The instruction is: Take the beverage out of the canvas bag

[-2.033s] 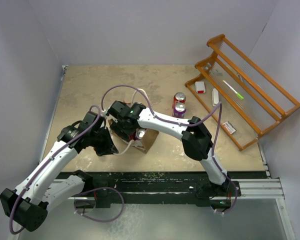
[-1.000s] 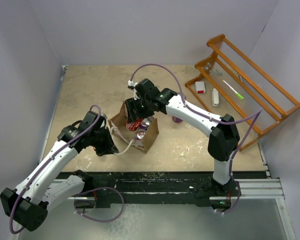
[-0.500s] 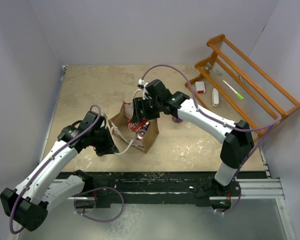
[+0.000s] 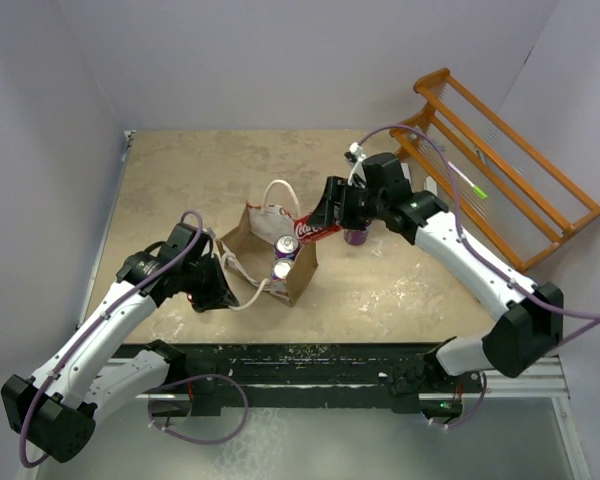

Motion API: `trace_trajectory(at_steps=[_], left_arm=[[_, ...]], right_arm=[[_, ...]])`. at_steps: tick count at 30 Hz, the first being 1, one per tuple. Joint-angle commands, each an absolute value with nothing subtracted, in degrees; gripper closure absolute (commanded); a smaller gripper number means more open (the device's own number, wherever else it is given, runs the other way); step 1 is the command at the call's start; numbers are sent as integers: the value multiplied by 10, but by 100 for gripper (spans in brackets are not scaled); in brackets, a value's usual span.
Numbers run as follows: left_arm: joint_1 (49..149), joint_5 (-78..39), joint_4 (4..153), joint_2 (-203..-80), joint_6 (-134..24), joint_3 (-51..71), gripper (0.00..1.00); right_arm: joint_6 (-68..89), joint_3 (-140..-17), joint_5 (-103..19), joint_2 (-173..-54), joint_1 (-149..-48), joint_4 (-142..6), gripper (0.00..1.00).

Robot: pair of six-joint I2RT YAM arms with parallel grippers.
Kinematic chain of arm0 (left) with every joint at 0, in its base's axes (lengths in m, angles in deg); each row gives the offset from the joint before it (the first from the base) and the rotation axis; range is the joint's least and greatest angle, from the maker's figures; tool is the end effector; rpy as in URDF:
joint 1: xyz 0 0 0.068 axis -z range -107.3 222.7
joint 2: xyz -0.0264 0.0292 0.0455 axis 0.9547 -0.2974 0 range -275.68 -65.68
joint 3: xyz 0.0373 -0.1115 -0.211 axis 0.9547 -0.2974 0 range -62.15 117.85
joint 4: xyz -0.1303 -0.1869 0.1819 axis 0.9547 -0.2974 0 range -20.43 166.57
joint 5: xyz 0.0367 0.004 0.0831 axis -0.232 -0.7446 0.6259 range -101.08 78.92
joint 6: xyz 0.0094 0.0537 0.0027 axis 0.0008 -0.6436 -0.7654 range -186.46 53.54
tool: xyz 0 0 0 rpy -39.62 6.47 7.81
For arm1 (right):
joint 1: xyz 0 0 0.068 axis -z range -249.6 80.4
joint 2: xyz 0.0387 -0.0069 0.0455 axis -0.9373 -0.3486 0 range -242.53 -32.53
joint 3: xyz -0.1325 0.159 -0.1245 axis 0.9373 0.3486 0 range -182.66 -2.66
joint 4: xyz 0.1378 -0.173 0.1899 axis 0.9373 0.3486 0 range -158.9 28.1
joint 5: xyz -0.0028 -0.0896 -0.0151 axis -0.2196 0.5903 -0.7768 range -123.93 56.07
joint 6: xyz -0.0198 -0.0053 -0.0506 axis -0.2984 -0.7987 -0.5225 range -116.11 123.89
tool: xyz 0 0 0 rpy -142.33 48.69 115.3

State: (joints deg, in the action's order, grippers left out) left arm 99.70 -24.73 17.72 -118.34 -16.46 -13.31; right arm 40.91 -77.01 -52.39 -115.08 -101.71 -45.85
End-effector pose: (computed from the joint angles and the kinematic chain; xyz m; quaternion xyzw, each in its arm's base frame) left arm 0.1834 -0.1031 0.2416 -0.1648 0.9511 -0.2364 0.1116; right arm 0.3033 0.2042 0.3066 -0.0418 0.8627 0.3898 0.3194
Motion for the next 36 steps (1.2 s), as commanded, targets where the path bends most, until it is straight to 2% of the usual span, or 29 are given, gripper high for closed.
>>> trace_trajectory(at_steps=[1,9,18,33,36], left_arm=[[995,-256,193,-1180,-160,-140,100],[995,-262,206,-1183,-155,-149,100],[995,-265,208,-1186,-153,-145,100],[995,-265,206,-1204,-159,-132,100],[995,-263,204,-1204,-161,-130,100]], right_arm=[[389,-742,-484,-1070,-1009,-446,97],[447,-645,-262,-1010,-991,-351,100],[481,-614,-172,-1073,-988,-328,100],[388,-680,-189,-1191,-988,-390,100],[384,-683,-186,-1202,-989,-396,97]])
